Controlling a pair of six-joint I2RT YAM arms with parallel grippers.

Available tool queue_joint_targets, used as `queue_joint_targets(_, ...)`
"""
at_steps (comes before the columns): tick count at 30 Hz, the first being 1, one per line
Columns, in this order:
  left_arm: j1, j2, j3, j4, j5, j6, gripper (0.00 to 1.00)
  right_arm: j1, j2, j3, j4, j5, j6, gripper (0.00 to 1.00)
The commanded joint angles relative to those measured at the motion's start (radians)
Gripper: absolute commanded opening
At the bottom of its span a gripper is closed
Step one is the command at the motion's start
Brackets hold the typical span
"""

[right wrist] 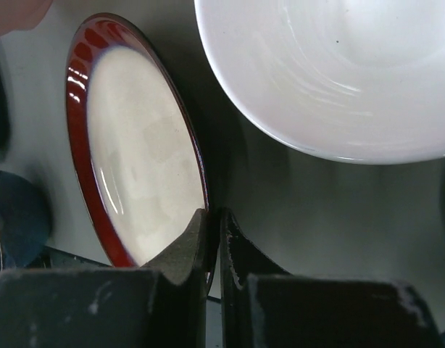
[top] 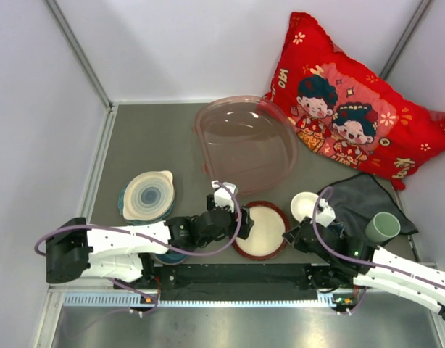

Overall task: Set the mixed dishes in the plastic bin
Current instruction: Pick up the plate at the center of the board.

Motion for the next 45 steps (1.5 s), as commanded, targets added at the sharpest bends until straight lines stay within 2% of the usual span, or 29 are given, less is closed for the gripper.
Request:
queue_joint_targets(1, -0.002, -0.035, -0.049, 0.076, -0.012, -0.029, 0.99, 0.009, -0.104, 0.093, 0.063, 0.025, -0.030, 0.00)
queue_joint_targets(5, -0.002, -0.027, -0.090, 0.118, 0.002, -0.047, 0.99, 0.009, -0.190, 0.101, 0.024, 0.036, -0.030, 0.00)
queue_joint_targets(22, -0.001, -0.001, -0.215, 0.343, 0.076, -0.118, 0.98, 0.009, -0.374, 0.104, -0.048, 0.039, -0.026, 0.00)
queue_joint_targets(29, 0.013, 0.002, -0.273, 0.484, 0.137, -0.175, 0.80, 0.009, -0.412, 0.101, -0.049, 0.030, -0.027, 0.00)
queue_joint_targets(36, 0.039, 0.011, -0.334, 0.616, 0.189, -0.235, 0.72, 0.009, -0.422, 0.096, -0.045, 0.027, -0.029, 0.00)
queue_joint_targets(40, 0.051, 0.040, -0.357, 0.676, 0.206, -0.259, 0.63, 0.009, -0.423, 0.095, -0.033, 0.024, -0.029, 0.00)
queue_joint_targets(45, 0.071, 0.095, -0.399, 0.834, 0.237, -0.310, 0.58, 0.009, -0.431, 0.093, -0.020, 0.022, -0.030, 0.00)
